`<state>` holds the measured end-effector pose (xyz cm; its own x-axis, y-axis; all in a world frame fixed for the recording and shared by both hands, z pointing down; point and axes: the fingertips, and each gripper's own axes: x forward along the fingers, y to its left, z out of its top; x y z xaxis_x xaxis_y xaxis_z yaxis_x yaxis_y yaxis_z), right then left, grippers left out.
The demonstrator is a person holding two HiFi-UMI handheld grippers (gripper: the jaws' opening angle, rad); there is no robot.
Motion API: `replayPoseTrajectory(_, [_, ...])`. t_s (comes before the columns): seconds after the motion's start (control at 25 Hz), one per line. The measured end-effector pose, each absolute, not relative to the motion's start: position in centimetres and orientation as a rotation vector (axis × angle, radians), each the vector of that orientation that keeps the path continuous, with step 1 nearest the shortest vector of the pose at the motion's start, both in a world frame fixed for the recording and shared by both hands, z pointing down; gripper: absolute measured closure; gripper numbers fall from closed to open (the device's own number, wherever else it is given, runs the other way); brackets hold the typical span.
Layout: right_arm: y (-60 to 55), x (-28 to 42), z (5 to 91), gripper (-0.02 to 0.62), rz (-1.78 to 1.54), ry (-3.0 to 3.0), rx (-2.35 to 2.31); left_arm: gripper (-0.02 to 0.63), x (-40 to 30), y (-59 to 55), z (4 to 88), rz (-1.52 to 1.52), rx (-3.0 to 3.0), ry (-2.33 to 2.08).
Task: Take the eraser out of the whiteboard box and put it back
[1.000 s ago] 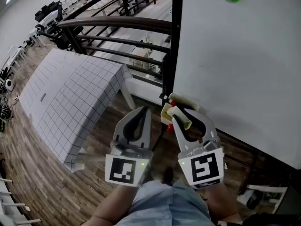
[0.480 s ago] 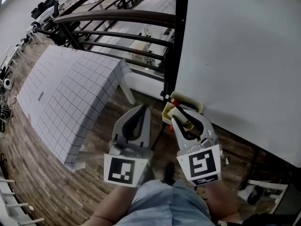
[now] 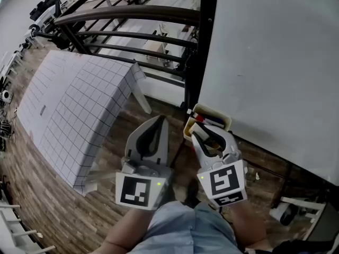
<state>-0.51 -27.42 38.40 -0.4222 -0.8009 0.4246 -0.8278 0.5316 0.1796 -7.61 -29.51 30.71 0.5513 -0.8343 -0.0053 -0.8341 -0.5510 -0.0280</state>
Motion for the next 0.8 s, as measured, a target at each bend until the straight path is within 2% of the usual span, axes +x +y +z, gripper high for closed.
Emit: replayPoseTrajectory(0.8, [-26.5,0.1,38.7,0.485,0.121,-2.305,1.316,0.607,-6.7,-28.1,30.1,-0.037,-2.736,1.471])
